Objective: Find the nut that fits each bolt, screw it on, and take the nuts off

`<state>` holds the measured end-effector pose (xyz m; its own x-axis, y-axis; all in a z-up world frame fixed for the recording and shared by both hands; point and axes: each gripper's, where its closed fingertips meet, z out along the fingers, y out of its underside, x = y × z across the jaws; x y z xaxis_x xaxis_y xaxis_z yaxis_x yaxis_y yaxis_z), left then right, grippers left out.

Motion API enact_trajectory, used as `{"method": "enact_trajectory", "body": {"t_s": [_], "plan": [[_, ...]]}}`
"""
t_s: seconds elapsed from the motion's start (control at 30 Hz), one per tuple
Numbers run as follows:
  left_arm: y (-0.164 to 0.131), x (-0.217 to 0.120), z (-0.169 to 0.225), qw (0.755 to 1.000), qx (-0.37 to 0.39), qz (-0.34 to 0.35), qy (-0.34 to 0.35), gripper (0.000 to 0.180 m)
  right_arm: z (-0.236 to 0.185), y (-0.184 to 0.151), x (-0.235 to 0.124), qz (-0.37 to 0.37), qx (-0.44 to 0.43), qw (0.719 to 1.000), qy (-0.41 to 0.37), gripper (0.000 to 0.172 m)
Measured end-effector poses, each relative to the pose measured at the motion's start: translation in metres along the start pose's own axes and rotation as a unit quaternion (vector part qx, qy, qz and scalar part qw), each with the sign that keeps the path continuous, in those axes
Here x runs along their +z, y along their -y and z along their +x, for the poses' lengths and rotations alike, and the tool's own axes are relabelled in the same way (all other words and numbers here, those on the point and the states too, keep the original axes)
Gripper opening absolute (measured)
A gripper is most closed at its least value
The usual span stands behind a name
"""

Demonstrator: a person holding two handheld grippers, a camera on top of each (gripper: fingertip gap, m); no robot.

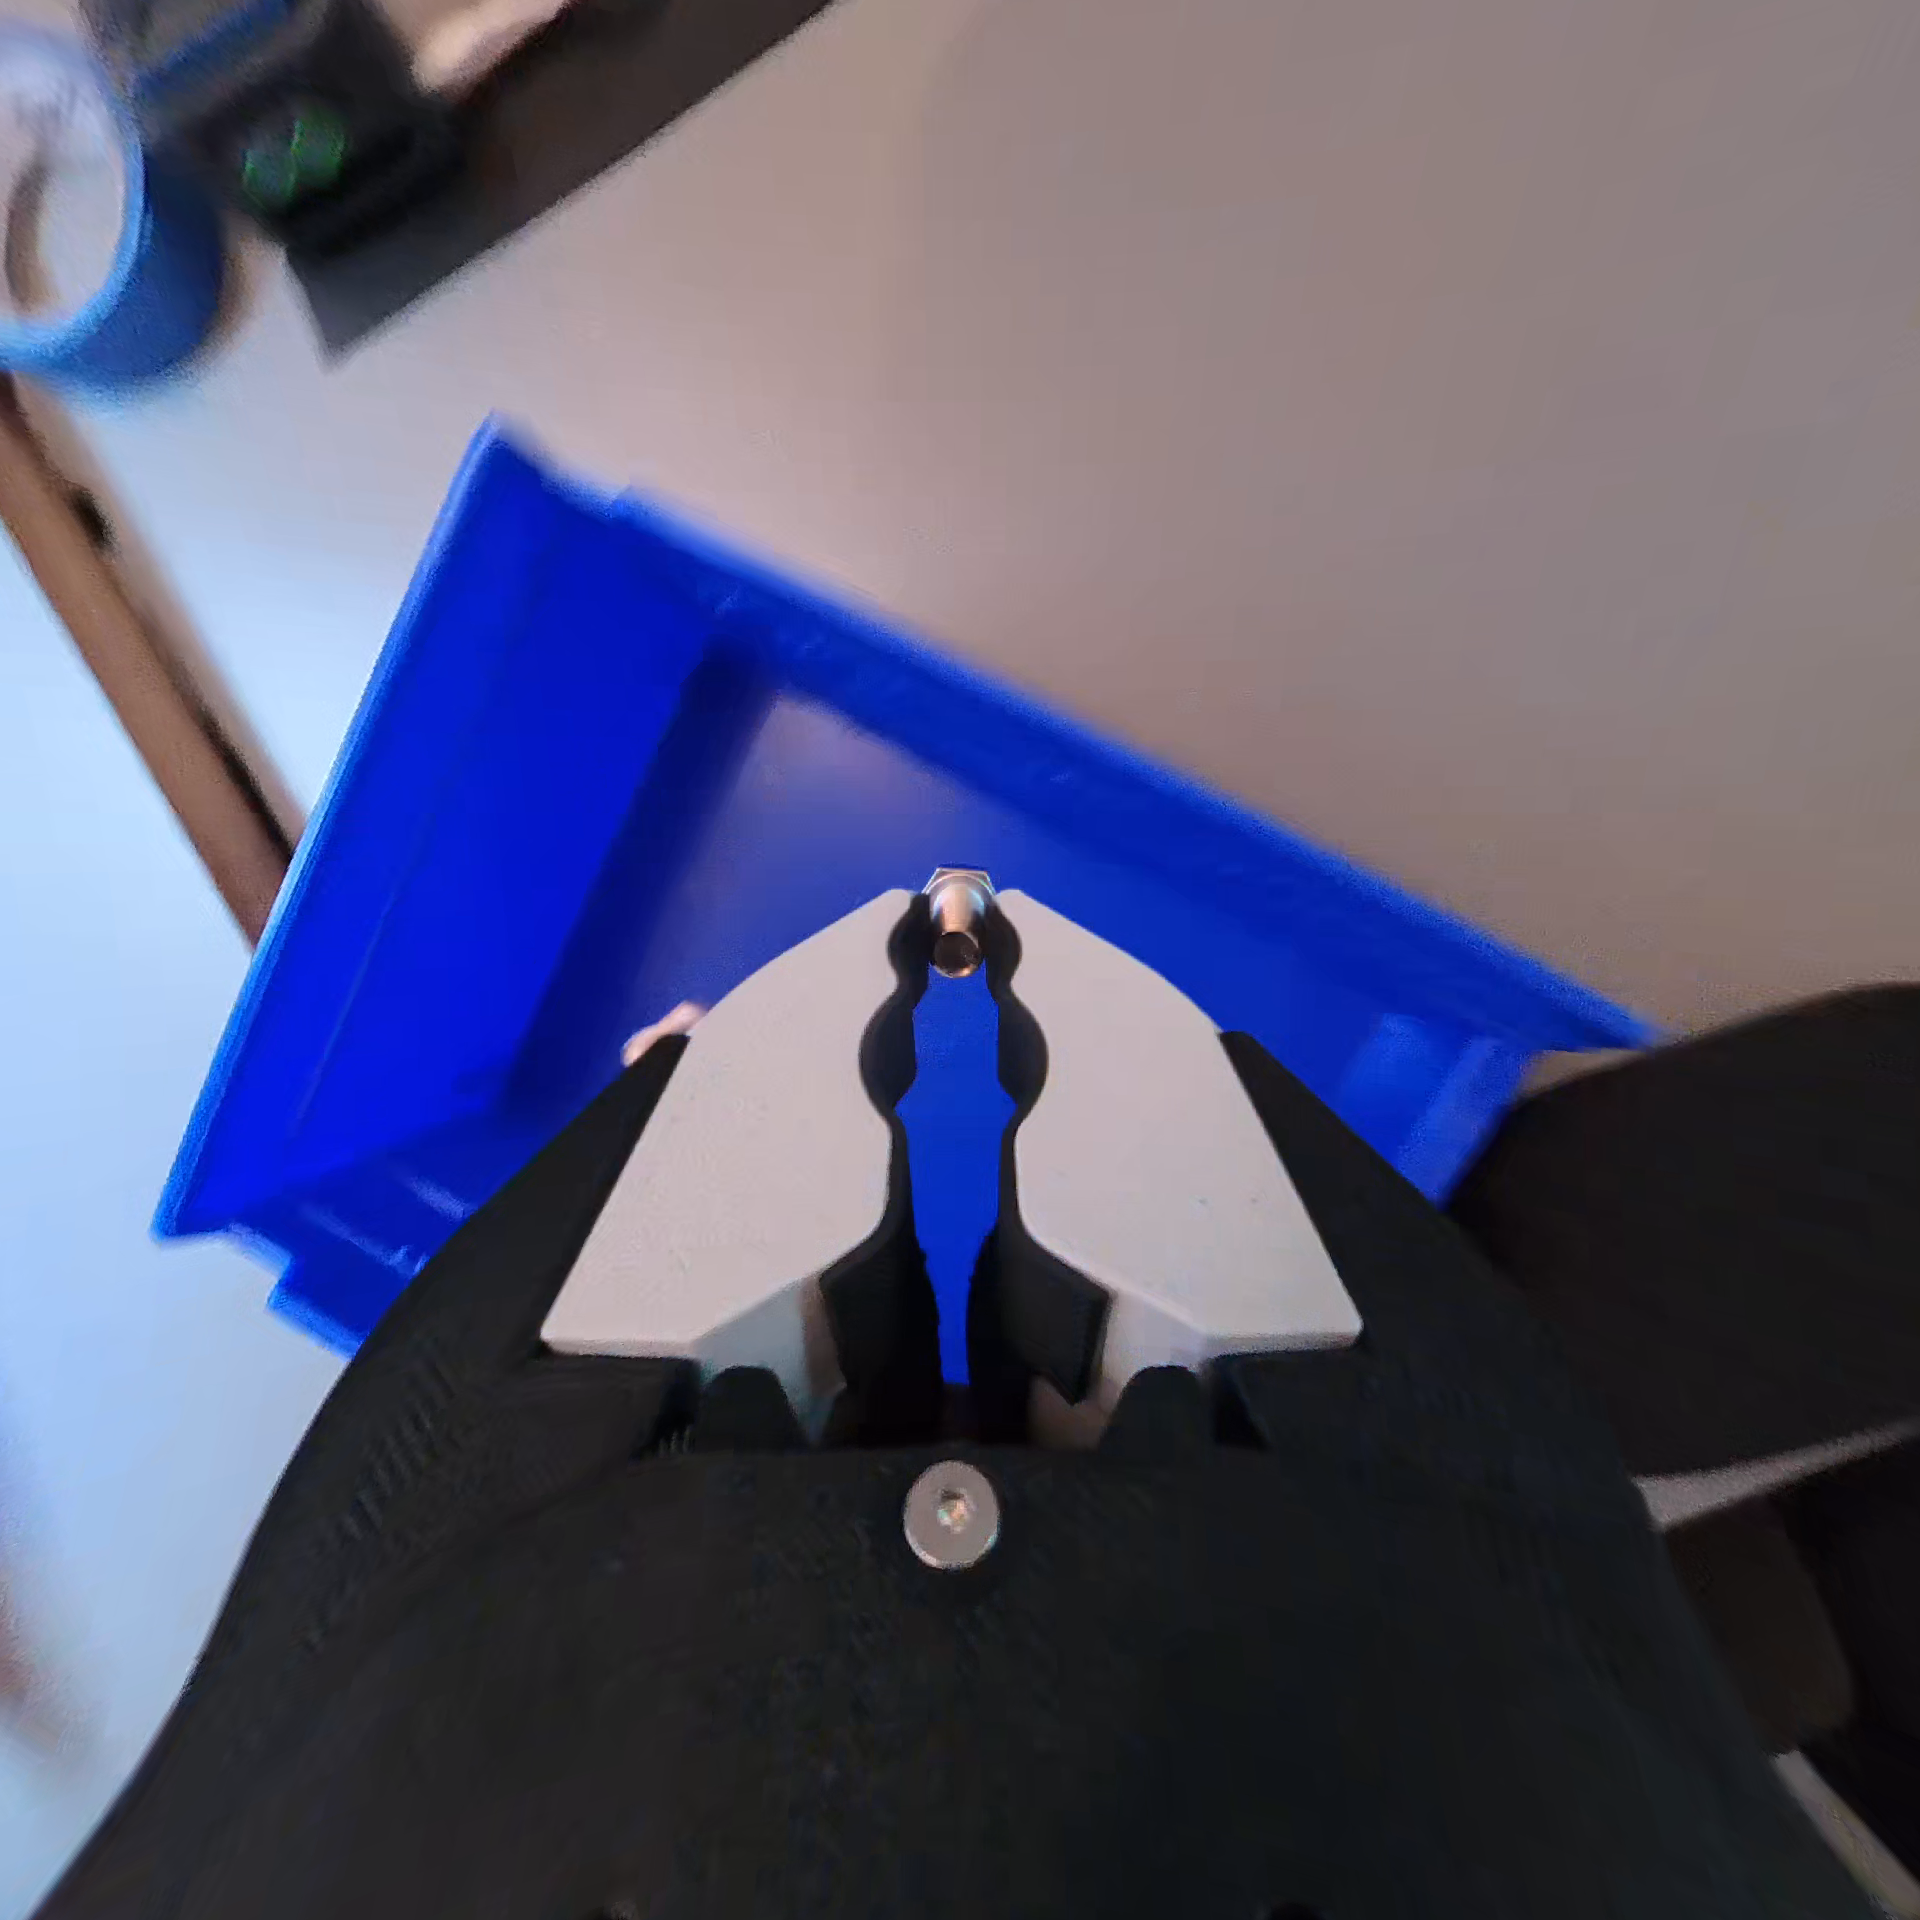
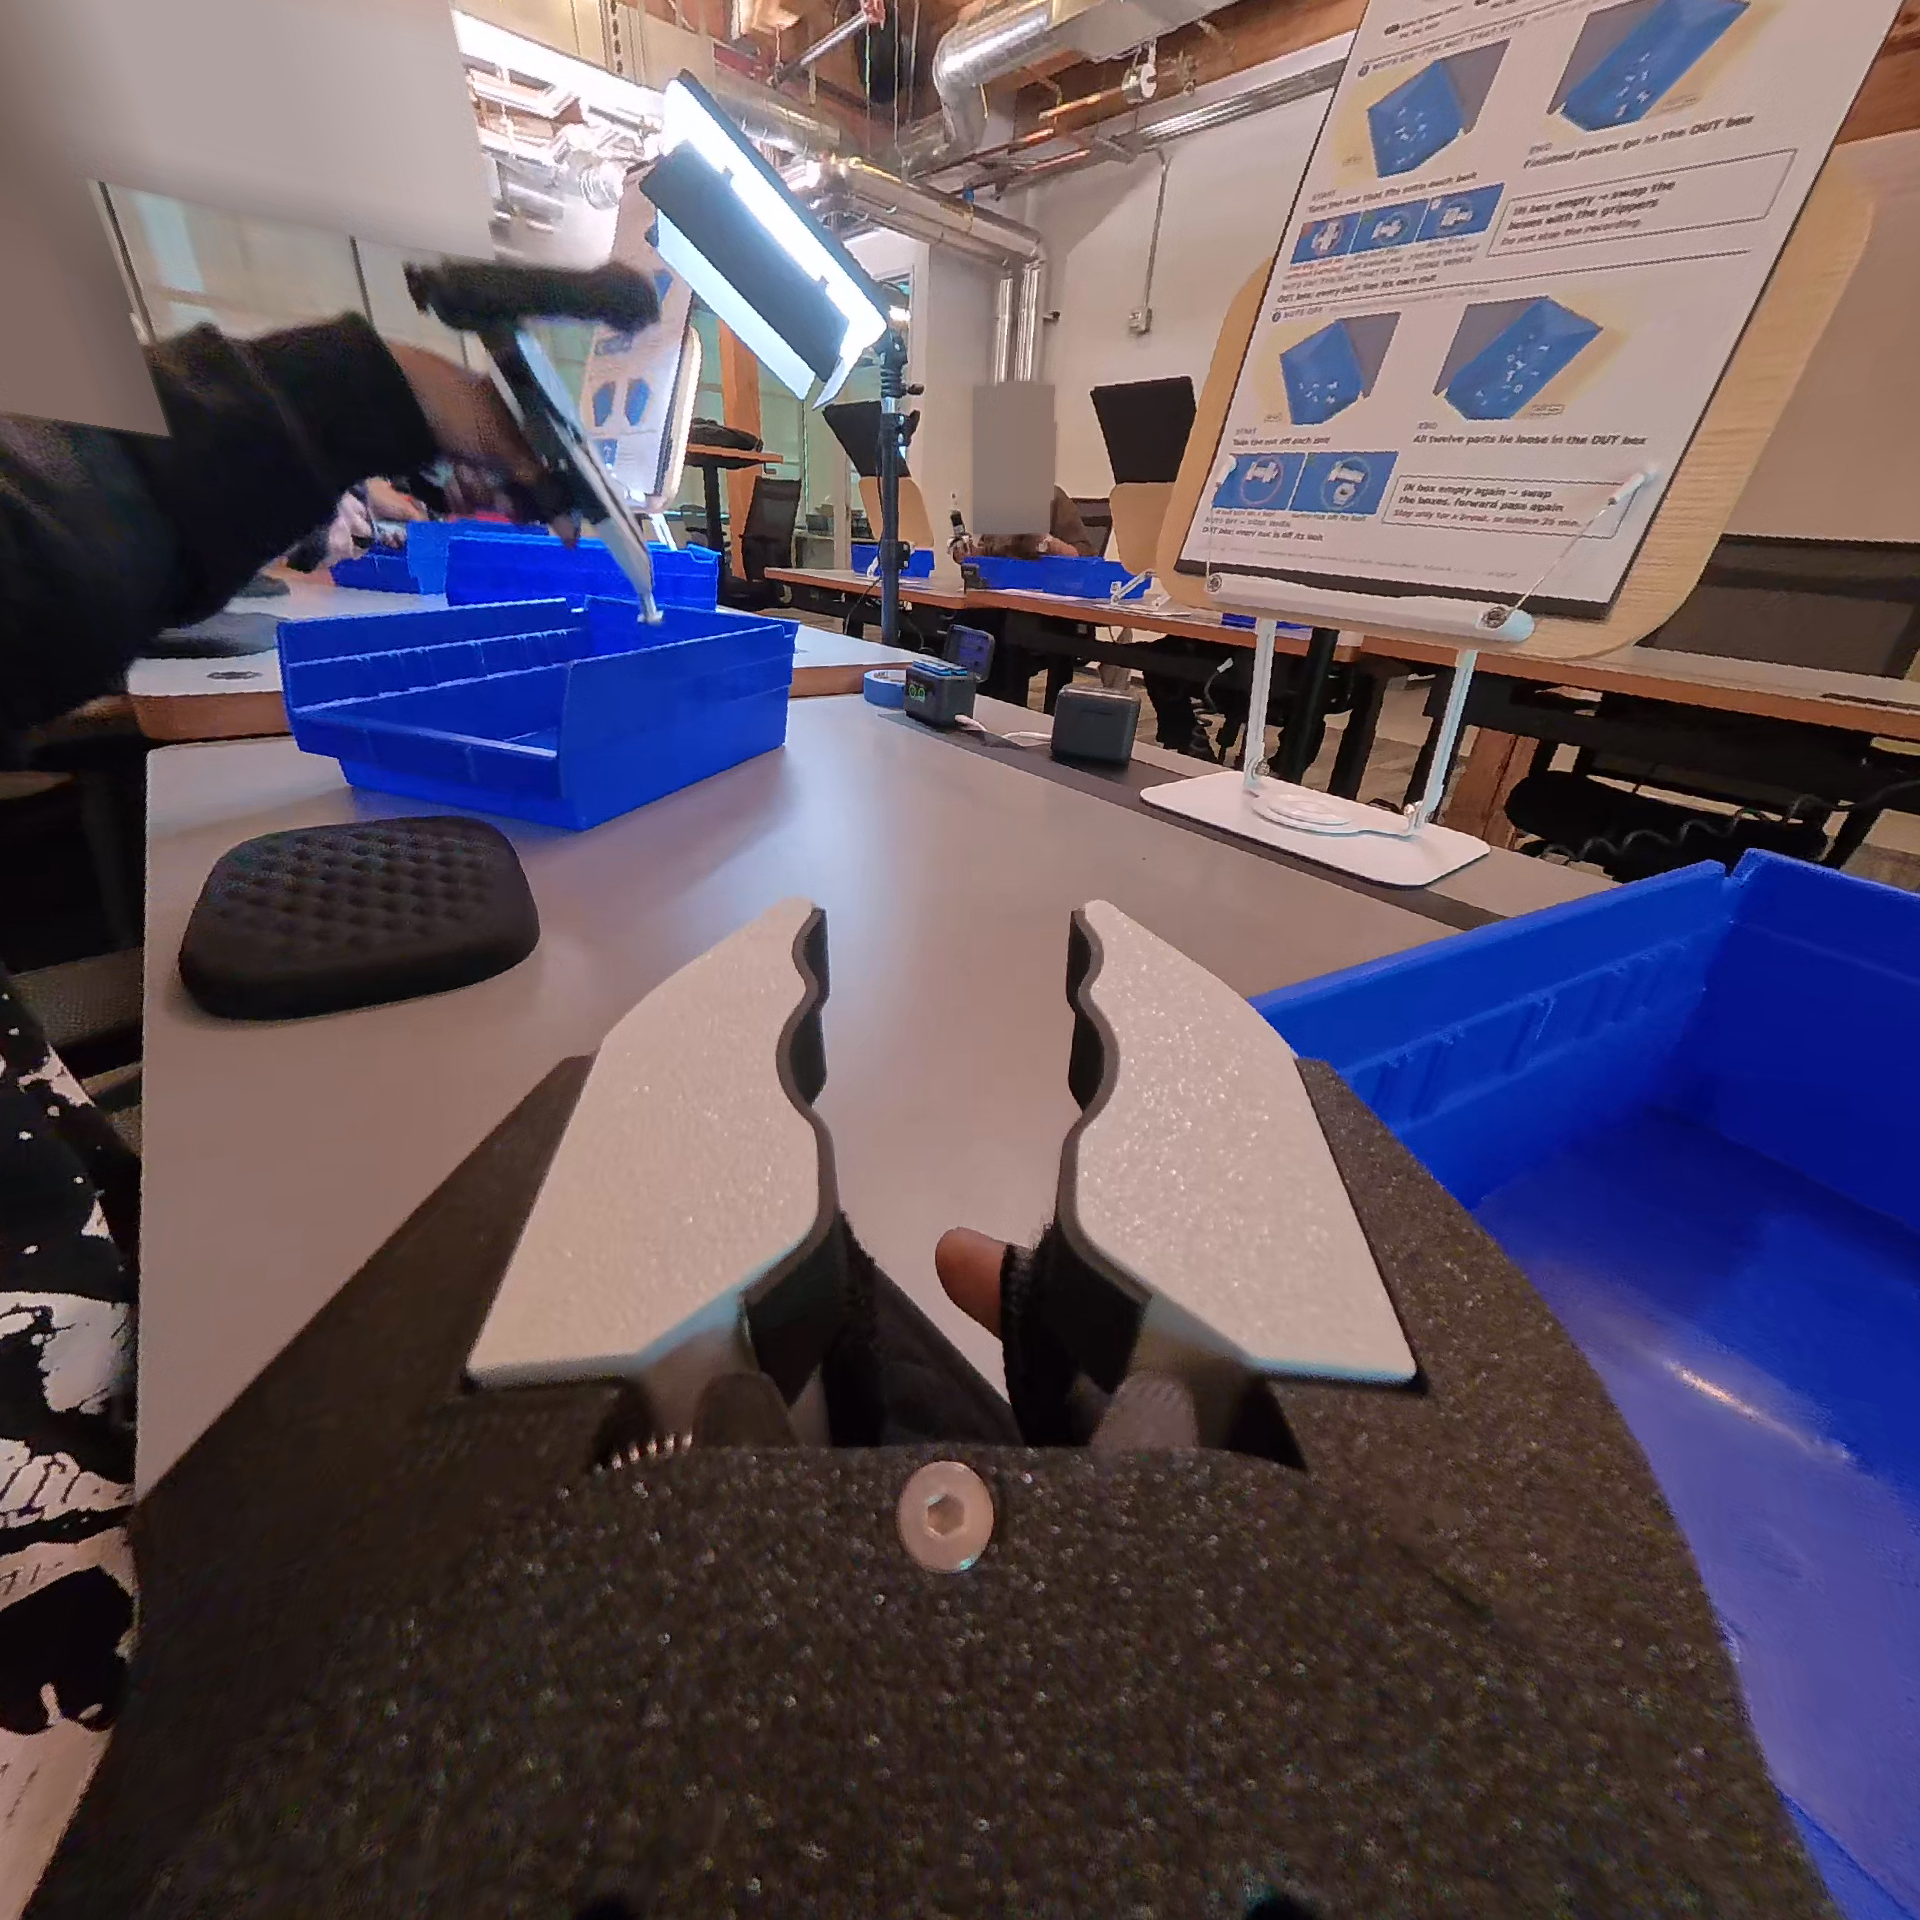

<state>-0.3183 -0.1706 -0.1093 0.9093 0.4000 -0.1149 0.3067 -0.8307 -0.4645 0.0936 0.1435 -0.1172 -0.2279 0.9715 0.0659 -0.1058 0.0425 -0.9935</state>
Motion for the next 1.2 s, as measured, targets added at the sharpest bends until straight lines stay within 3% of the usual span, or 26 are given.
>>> {"method": "enact_trajectory", "body": {"t_s": [0.17,0.33,0.5,0.87,0.97,1.1,1.2], "plan": [[0.035,-0.015,0.123,0.983,0.154,0.039,-0.094,0.01,-0.003,-0.003,0.002,-0.012,-0.01,1.0,0.002,0.044],[0.028,0.022,0.22,0.95,0.279,-0.01,-0.138,0.01,-0.004,-0.004,0.003,-0.016,-0.013,1.0,0.004,0.044],[0.011,0.063,0.272,0.925,0.337,-0.063,-0.162,0.01,-0.005,-0.006,0.004,-0.022,-0.018,1.0,0.006,0.044],[-0.004,0.089,0.301,0.911,0.362,-0.101,-0.171,0.011,-0.006,-0.007,0.004,-0.022,-0.019,1.0,0.008,0.044],[-0.003,0.086,0.3,0.915,0.351,-0.094,-0.174,0.031,-0.006,-0.007,0.003,-0.02,-0.018,1.0,0.008,0.044],[0.007,0.044,0.277,0.931,0.315,-0.031,-0.179,0.04,-0.005,-0.006,0.003,-0.017,-0.017,1.0,0.008,0.044],[0.009,0.0,0.216,0.957,0.257,0.009,-0.134,0.04,-0.005,-0.005,0.002,-0.013,-0.016,1.0,0.007,0.044]]}}
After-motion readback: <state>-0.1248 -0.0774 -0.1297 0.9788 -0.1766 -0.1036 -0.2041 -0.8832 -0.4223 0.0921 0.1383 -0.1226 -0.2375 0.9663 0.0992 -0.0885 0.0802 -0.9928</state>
